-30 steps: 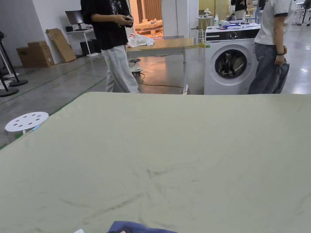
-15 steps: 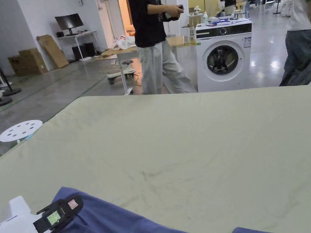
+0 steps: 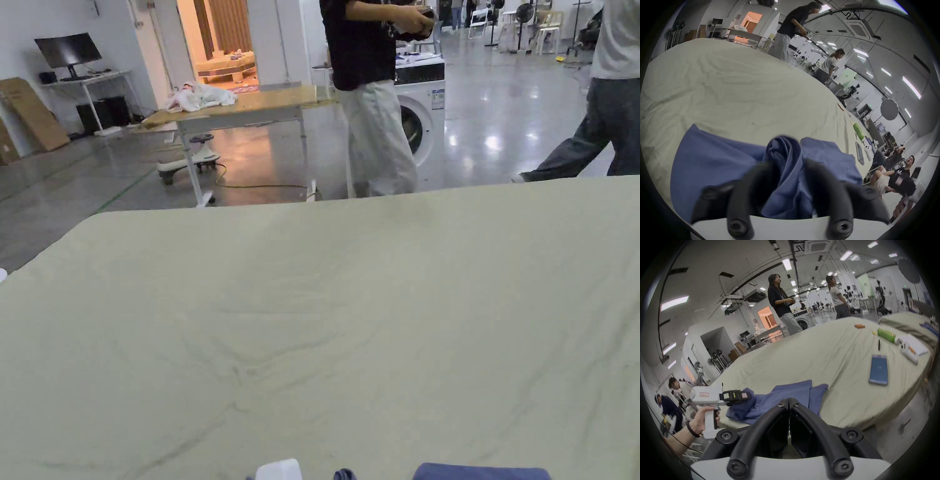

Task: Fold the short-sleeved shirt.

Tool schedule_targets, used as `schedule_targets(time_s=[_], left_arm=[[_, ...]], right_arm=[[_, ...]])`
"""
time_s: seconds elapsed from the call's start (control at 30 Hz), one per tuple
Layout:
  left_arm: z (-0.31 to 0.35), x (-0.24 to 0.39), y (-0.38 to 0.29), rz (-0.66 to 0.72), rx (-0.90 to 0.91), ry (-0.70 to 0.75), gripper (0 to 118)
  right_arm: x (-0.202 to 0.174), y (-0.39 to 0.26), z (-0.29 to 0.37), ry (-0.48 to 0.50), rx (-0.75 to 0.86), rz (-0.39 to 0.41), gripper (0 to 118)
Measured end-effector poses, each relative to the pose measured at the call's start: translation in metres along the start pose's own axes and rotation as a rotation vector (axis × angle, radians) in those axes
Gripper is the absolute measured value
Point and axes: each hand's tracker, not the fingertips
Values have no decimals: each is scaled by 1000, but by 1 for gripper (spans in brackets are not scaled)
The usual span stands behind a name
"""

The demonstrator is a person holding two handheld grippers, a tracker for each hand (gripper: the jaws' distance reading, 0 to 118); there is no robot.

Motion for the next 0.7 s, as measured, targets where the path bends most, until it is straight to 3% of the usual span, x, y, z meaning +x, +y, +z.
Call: schedule_targets(time_s=[0.03, 0.1, 0.17, 0.27, 0.43, 0.57, 0.7], left_arm=[[6, -2, 5, 20, 41, -35, 66], [24, -6, 14, 64, 116, -89, 45], [44, -14, 19, 93, 164, -153, 41], [54, -25, 8, 121, 153, -60, 12], [16, -31, -21, 192, 26, -105, 3], [-33, -10, -33, 139, -117, -90, 3], [-34, -3, -23, 95, -119, -69, 3]], right_arm=[[4, -3, 0, 13, -4, -38, 0], [10, -7, -2, 12, 0, -78, 0], [11, -8, -5, 2, 1, -86, 0], [12, -8, -10, 18, 0, -100, 0], [9, -7, -14, 38, -1, -102, 0], [2, -9, -11, 24, -11, -70, 0], [-1, -10, -6, 6, -15, -55, 0]])
